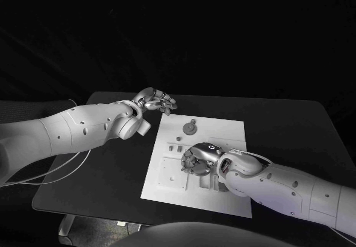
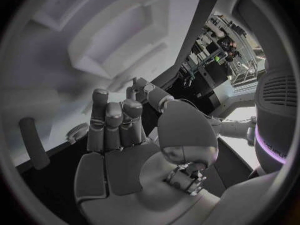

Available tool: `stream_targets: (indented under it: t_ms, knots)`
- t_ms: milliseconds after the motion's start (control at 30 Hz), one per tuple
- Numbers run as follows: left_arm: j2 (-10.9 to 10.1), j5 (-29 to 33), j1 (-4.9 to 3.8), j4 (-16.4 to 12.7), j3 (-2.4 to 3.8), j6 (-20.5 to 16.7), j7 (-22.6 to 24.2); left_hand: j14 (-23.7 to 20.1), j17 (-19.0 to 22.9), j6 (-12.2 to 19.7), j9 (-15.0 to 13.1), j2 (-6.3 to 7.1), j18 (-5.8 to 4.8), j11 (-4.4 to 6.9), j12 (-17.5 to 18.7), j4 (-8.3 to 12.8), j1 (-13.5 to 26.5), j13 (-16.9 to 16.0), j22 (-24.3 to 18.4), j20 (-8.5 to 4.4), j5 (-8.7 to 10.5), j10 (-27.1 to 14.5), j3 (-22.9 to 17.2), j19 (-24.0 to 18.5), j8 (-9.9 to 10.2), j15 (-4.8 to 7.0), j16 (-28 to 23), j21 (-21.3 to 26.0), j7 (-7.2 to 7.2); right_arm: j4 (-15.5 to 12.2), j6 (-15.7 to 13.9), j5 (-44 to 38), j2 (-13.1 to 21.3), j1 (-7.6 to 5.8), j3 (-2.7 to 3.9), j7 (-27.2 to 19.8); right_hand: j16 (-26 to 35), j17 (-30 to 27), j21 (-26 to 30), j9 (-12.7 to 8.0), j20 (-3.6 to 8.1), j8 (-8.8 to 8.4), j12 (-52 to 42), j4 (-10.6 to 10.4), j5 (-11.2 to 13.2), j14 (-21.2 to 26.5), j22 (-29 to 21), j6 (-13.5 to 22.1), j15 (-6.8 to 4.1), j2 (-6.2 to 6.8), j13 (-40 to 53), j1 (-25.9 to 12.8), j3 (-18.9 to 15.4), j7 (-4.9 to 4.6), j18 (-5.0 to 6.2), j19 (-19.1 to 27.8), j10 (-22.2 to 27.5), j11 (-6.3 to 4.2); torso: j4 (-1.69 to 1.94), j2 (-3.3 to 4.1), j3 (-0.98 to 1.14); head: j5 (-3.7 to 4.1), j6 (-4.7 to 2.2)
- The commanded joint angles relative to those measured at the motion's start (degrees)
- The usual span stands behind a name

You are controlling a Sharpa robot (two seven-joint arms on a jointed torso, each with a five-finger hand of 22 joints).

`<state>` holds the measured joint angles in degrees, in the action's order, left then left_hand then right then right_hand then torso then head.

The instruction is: Assemble the parts on the task board

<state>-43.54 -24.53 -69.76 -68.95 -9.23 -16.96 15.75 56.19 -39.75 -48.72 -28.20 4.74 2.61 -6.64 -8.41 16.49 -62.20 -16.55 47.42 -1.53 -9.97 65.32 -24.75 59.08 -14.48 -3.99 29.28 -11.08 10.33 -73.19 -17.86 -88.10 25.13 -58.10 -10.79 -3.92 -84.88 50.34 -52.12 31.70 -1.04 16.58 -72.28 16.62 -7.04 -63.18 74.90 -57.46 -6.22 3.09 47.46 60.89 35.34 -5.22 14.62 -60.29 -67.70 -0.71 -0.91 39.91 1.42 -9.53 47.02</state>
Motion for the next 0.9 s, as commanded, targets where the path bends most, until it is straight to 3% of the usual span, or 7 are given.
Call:
stream_targets:
  t_ms: [33,900]
  knots:
    - [0.04,-0.22,-0.10,-0.14,0.06,-0.03,0.35,-0.09,-0.09,-0.09,0.05,-0.03,1.18,-0.12,0.24,0.04,-0.77,0.07,-0.05,0.21,0.08,0.16,0.27,0.01,-0.26,-0.39,-0.27,0.19,0.26,-0.18,0.87,-0.72,-0.09,0.10,-0.09,-0.54,0.20,0.07,-0.07,-0.03,0.37,0.18,0.24,0.08,0.06,-0.01,0.98,-0.05,-0.35,0.12,0.10,0.48,0.10,-0.44,0.38,0.06,0.39,-0.04,0.00,0.00,0.01,0.08,-0.01]
    - [0.13,-0.32,-0.26,-0.11,0.06,0.08,0.15,-0.11,-0.28,-0.11,0.10,-0.02,1.17,-0.15,0.33,0.04,-0.87,0.08,-0.03,0.24,0.10,0.15,0.27,-0.03,-0.29,-0.42,-0.45,0.27,0.25,-0.46,2.11,-0.85,-0.83,0.10,-0.11,0.05,0.24,0.08,-0.05,-0.10,0.28,-0.01,0.32,0.04,0.29,0.09,0.98,0.12,-0.27,0.37,0.12,0.33,-0.19,-0.53,0.38,0.16,0.49,0.04,0.03,-0.01,-0.06,0.21,0.24]
